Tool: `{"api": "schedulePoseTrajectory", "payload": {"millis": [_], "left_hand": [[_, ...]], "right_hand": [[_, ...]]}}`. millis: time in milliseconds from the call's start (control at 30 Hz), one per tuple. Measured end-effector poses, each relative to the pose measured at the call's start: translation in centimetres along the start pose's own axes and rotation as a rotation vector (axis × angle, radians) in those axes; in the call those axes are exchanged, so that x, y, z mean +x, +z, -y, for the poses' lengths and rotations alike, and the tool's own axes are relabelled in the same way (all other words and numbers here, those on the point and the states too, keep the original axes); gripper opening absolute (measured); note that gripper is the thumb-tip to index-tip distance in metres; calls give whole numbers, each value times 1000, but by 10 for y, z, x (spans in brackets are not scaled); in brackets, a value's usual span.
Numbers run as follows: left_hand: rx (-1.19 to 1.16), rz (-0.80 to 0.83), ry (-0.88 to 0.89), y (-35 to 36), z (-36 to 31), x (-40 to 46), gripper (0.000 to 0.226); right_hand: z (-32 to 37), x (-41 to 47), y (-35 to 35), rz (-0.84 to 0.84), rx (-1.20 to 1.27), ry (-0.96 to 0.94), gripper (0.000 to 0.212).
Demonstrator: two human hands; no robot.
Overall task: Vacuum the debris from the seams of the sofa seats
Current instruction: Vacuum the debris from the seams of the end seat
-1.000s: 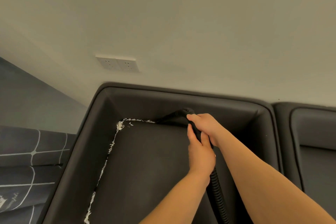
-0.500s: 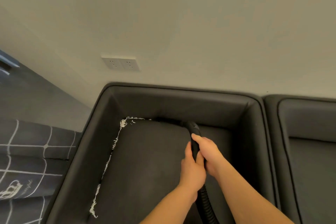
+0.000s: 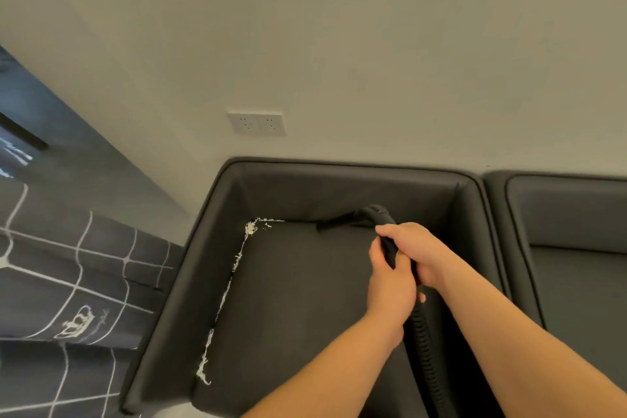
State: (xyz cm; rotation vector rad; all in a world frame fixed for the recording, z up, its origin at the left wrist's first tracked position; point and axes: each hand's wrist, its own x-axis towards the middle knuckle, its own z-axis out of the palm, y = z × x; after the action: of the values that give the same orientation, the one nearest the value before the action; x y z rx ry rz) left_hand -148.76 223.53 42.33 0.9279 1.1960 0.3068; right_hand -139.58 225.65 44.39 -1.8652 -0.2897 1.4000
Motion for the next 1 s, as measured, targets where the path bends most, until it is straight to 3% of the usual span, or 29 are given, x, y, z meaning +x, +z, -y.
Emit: {"api": "schedulePoseTrajectory", "payload": {"millis": [133,267,467,767,1000], "left_hand": [[-107,77,-9,-40,-13,-21,45],[-96,180,-23,-122,-22,-35,45],[-110,214,-130,-206,-41,-53,42],[-147,292,-209,-236,-78,-50,44],[-118,250,-142,-202,-91,-3,47]], "right_hand": [[14,-20,36,-53,-62,-31,32],[22,-30,110,-86,-79,-55,33],[34,-46,193,-36,-146,25,32],[64,-46,215,-11,-108,67,27],[87,-5,186,-85,-127,5,23]]}}
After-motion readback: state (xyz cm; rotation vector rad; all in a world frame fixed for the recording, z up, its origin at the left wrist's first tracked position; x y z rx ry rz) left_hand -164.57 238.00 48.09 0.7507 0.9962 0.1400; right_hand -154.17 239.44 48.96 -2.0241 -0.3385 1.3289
